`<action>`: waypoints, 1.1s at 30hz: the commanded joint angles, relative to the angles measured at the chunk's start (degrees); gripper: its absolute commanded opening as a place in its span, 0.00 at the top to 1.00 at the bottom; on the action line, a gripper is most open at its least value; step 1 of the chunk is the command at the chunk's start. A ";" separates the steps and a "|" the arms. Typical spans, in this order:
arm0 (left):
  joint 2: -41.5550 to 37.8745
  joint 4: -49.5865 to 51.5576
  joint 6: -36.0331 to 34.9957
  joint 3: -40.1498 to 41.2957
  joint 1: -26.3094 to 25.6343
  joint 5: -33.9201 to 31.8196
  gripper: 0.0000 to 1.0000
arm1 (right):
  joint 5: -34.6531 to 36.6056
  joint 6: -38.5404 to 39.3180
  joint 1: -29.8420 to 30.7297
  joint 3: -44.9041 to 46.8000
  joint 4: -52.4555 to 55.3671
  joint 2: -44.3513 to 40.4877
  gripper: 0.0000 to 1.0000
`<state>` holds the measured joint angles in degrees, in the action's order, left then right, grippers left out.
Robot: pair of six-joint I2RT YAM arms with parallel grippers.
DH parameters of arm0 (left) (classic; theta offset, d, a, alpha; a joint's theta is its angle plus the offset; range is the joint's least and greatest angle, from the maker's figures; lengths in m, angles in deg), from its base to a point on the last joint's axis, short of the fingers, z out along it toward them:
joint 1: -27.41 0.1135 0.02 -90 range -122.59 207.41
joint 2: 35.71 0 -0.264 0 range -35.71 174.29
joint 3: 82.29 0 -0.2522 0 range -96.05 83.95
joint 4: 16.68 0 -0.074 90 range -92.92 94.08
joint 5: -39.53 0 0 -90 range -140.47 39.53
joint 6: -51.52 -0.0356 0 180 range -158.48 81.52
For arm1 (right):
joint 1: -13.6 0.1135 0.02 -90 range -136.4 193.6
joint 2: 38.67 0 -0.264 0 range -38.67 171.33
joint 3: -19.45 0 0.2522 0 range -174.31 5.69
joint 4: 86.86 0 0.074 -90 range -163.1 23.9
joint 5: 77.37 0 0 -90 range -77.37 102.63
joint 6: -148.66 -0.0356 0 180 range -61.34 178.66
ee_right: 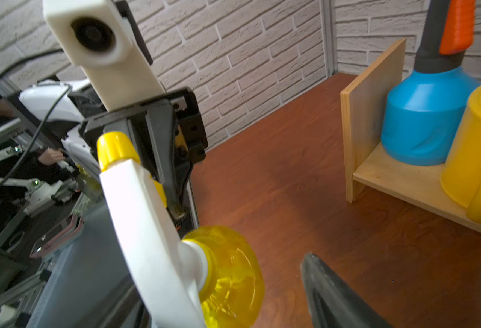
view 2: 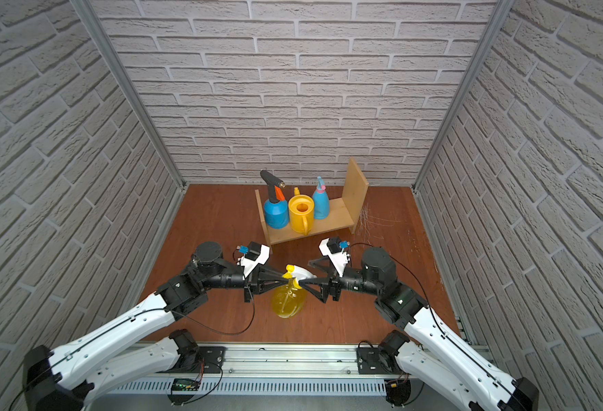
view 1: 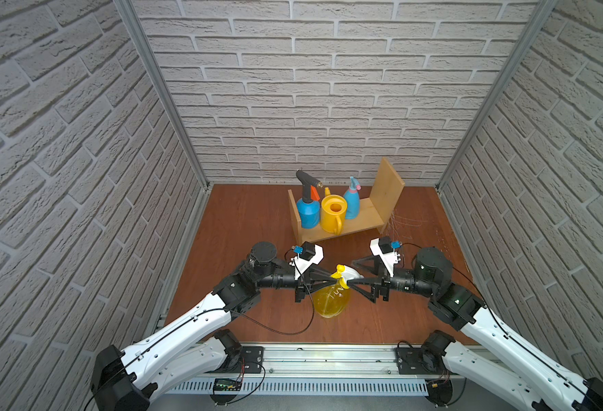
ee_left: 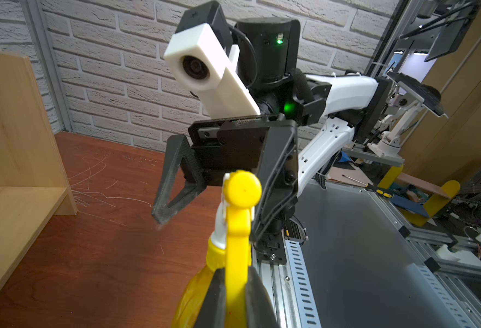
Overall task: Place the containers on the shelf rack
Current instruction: 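Pick up a container from the center of the board.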
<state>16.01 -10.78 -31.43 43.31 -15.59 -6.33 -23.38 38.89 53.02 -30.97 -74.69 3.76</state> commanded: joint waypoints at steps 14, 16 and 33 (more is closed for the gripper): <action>1.14 -7.73 3.91 -1.60 0.30 0.81 1.00 | -8.13 -2.16 0.14 -7.67 -1.17 1.91 0.41; 1.41 -8.11 4.12 -1.69 0.32 1.09 1.00 | -9.31 -0.71 0.18 -9.11 1.42 3.11 0.44; 0.53 -8.62 4.26 -1.11 0.34 0.26 1.00 | -12.47 4.23 0.13 -14.17 8.33 6.22 0.65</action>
<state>17.43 -14.99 -27.85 43.02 -15.44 -5.42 -33.63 41.80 52.97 -43.69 -67.21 9.75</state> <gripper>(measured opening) 0.144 0.346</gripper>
